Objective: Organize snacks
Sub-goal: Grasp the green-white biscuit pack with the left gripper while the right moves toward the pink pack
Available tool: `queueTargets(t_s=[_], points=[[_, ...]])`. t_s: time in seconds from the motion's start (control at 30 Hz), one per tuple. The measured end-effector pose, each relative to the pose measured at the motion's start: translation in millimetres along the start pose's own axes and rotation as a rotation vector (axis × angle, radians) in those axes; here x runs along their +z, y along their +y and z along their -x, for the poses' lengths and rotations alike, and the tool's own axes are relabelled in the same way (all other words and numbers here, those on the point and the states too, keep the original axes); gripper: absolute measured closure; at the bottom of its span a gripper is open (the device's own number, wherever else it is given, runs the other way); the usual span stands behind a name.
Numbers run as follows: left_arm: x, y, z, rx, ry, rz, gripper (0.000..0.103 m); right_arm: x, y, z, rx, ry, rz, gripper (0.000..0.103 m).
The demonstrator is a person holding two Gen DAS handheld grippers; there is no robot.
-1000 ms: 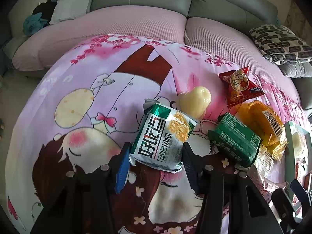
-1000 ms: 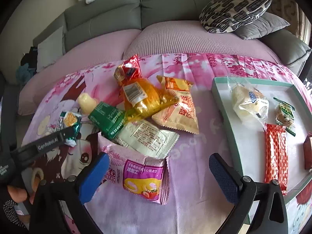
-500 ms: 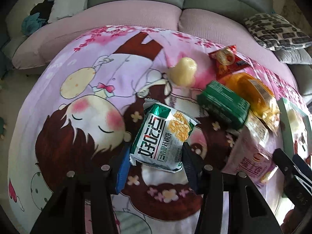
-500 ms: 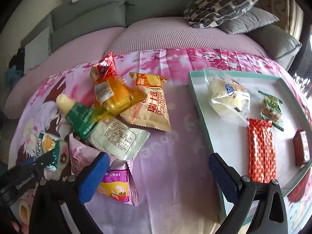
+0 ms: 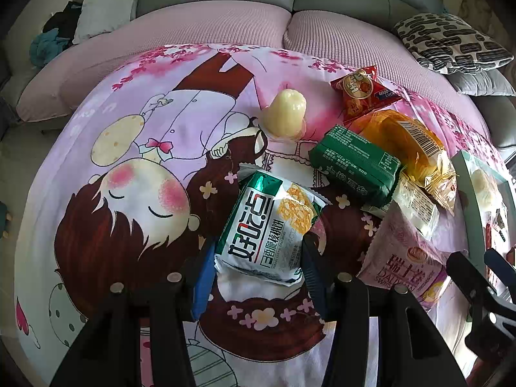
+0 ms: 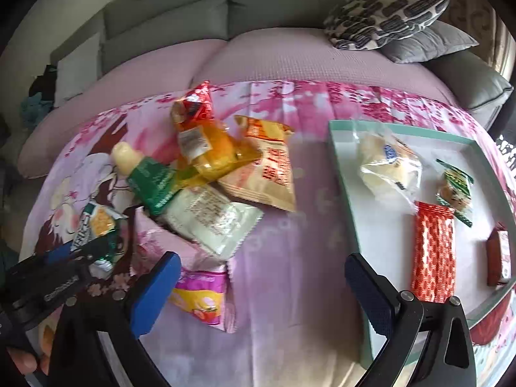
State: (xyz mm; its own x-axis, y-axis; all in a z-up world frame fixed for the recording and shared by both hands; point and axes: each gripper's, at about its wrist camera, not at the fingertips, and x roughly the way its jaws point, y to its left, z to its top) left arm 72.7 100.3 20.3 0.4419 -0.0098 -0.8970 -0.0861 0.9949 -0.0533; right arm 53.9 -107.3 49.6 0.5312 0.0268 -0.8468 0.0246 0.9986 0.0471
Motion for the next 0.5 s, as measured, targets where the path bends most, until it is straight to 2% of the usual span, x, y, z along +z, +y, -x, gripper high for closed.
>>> queueTargets(t_s=[0.17, 0.3, 0.5], points=[[0, 0, 0, -0.003, 0.000, 0.002, 0.051, -1, 3, -4, -0.005, 0.006, -0.001, 0.001], [0, 1, -1, -0.007, 0.002, 0.004, 0.051, -1, -4, -5, -0.043, -0.004, -0.026, 0.001], [0, 1, 0, -0.007, 0.002, 0.005, 0.051, -3, -3, -9, -0.069, 0.026, 0.018, 0.001]])
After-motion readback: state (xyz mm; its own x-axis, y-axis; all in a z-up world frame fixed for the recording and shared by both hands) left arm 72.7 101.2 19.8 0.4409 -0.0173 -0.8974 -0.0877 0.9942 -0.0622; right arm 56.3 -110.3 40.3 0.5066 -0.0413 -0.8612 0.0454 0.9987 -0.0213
